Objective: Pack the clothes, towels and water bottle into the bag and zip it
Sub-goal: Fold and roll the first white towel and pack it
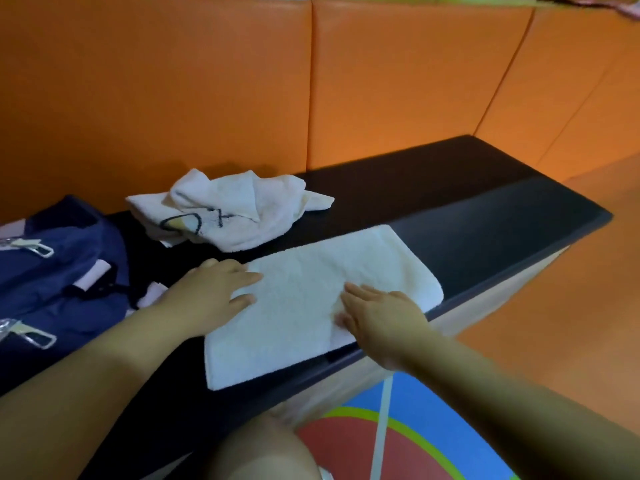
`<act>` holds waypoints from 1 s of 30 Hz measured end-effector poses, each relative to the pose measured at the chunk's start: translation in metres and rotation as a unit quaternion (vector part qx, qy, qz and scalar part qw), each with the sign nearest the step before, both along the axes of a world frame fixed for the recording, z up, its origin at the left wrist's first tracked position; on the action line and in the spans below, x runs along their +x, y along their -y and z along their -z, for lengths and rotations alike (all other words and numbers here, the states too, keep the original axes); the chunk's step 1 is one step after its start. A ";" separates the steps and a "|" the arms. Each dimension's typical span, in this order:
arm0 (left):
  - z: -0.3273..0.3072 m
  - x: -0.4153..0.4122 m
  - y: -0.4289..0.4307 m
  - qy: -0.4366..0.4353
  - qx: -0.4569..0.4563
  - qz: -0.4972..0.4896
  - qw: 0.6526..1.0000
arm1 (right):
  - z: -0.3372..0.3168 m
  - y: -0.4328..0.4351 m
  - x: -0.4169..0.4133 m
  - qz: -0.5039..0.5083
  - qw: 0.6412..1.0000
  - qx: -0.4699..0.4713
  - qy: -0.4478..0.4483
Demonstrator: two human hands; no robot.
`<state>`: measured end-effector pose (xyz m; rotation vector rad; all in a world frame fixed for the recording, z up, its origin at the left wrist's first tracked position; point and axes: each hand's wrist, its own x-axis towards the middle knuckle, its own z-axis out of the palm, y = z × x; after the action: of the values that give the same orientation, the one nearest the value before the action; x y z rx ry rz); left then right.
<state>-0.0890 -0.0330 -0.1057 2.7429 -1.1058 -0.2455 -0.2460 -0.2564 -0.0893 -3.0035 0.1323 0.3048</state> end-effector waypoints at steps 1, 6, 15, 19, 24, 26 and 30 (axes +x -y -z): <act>-0.003 -0.003 0.001 0.007 0.020 0.007 1.000 | 0.001 0.008 0.004 0.005 1.000 -0.007 -0.023; -0.007 -0.023 0.011 -0.013 0.016 0.048 0.999 | 0.006 0.054 0.029 0.054 0.996 -0.046 -0.059; 0.022 -0.053 0.026 -0.025 -0.174 0.141 0.974 | 0.003 0.066 0.006 0.055 0.988 -0.069 0.127; 0.029 -0.056 0.016 0.004 -0.191 0.166 0.967 | 0.017 0.048 -0.038 -0.129 0.972 0.003 0.194; 0.027 -0.064 0.006 -0.031 -0.113 0.148 0.982 | 0.035 0.033 -0.066 -0.148 0.983 -0.048 0.099; 0.024 -0.069 0.005 -0.044 -0.095 0.132 0.986 | 0.035 0.026 -0.065 -0.133 0.985 -0.050 0.100; 0.019 -0.079 0.004 -0.048 -0.065 0.113 0.990 | 0.024 0.022 -0.063 -0.096 0.983 0.047 0.152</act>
<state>-0.1678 -0.0367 -0.1246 2.4658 -1.3550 -0.3192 -0.3086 -0.2782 -0.1133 -2.9264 -0.1948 -0.1295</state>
